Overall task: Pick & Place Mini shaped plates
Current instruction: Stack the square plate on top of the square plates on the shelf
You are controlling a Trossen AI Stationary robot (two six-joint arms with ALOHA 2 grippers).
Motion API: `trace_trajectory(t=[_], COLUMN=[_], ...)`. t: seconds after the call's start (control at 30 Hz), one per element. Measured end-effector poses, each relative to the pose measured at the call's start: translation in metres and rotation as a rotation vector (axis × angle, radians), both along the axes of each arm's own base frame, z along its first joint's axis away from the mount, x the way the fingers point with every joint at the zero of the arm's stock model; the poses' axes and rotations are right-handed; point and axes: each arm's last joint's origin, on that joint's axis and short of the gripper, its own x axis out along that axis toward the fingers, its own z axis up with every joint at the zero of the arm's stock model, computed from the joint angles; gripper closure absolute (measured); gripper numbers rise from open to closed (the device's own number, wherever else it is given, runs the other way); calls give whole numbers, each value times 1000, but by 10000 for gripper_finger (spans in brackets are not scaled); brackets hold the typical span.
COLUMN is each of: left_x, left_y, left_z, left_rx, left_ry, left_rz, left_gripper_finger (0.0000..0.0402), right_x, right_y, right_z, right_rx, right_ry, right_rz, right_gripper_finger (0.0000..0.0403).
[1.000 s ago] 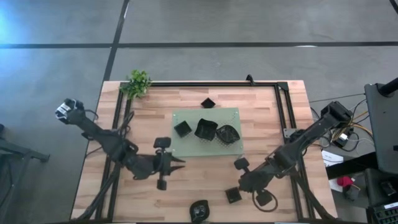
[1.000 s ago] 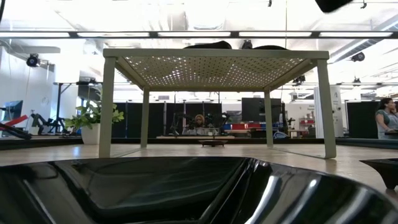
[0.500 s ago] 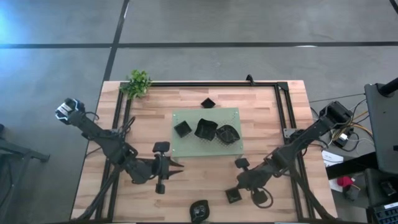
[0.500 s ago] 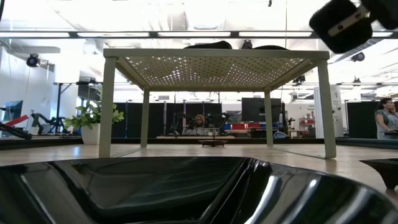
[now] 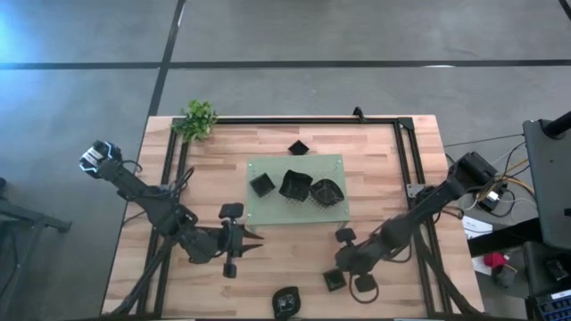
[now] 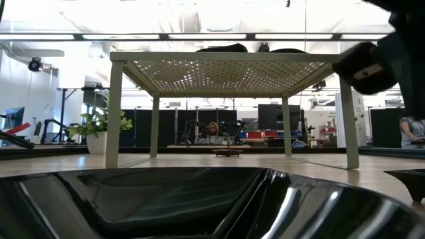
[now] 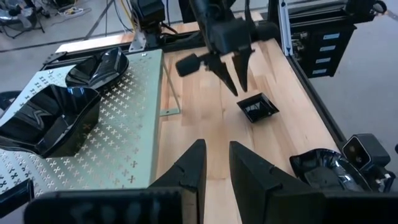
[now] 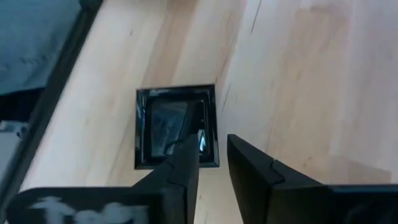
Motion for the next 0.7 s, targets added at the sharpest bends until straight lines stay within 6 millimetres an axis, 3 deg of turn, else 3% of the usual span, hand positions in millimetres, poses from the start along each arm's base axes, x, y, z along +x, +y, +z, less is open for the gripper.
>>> trace_trajectory(t=[0.37, 0.7], left_x=[0, 0], left_y=[0, 0], left_z=[0, 0], left_rx=[1, -1], left_ry=[0, -2], left_rz=[0, 0], left_gripper_finger=[337, 337], right_x=[9, 12], right_y=[6, 8], right_z=[-26, -35], right_rx=[-36, -62], right_ry=[25, 35], right_rz=[20, 41], right_gripper_finger=[333, 328])
